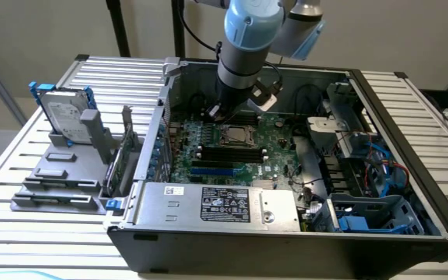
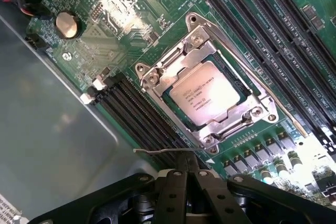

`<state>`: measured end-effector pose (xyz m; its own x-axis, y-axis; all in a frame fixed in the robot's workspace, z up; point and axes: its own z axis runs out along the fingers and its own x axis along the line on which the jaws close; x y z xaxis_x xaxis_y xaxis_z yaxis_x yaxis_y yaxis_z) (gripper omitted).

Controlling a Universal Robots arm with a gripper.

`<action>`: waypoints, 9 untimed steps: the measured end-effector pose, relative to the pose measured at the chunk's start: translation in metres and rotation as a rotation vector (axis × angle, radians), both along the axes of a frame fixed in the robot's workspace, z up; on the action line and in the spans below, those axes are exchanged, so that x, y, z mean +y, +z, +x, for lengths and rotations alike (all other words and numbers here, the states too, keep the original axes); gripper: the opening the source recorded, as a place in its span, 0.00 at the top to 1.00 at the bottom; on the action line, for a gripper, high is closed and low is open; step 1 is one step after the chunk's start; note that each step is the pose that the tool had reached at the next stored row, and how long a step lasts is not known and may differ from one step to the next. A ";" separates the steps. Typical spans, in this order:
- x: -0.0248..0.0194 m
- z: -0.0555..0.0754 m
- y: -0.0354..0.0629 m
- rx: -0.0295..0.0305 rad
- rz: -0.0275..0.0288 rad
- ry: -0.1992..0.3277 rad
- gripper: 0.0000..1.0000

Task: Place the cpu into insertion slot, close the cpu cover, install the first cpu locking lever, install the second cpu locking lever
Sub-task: 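Install the first cpu locking lever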

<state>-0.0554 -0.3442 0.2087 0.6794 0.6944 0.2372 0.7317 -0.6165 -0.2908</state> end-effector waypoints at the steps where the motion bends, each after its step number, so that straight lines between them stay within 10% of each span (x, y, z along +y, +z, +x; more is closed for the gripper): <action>1: 0.0009 0.000 -0.0005 -0.0001 -0.0011 0.000 0.89; 9: 0.0039 0.000 -0.0030 -0.0001 -0.0076 0.000 0.89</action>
<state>-0.0556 -0.3403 0.2058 0.6793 0.6962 0.2320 0.7317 -0.6187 -0.2860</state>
